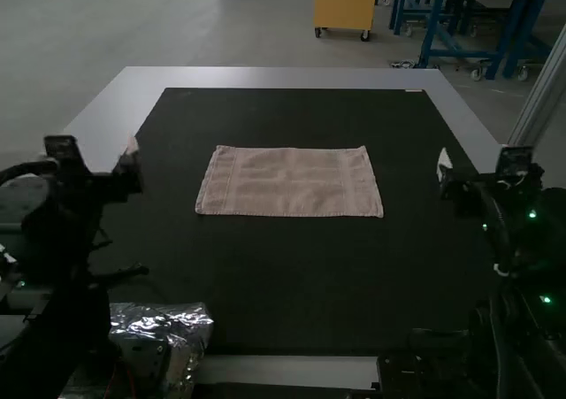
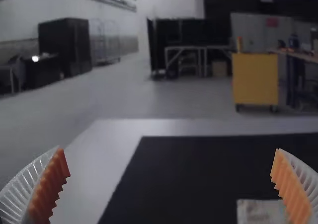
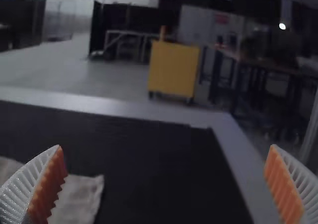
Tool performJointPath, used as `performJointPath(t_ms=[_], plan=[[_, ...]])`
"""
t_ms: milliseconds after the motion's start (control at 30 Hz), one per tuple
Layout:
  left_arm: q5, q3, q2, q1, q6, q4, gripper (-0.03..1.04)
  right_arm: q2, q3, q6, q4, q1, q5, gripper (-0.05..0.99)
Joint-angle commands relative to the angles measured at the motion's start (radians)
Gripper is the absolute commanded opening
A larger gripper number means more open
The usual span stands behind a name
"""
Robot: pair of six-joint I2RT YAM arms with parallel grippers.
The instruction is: Fold the towel.
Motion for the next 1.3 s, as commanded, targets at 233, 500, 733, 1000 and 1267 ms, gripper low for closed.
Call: performJointPath(t_ms=[233,500,733,1000,1267], plan=[[-0.061,-0.007,-0.002,0.000,0.451,0.042,0.90,-0.010,-0.006,-0.360,0.005,0.005,-0.083,0.91],[-0.029,0.136,0.038,-0.003,0.449,0.132,0.90,0.084,0.133,-0.228,0.109,-0.013,-0.084,0.91],[0.003,0.461,0.538,-0.043,0.135,-0.015,0.93,0.589,0.446,-0.001,0.078,-0.044,-0.043,0.91],[0.044,0.676,1.071,-0.092,-0.011,-0.184,0.94,1.030,0.640,0.056,-0.184,-0.044,-0.119,0.91],[0.169,0.803,1.353,-0.082,-0.143,-0.218,0.95,1.320,0.721,0.117,-0.255,-0.032,-0.190,0.91]])
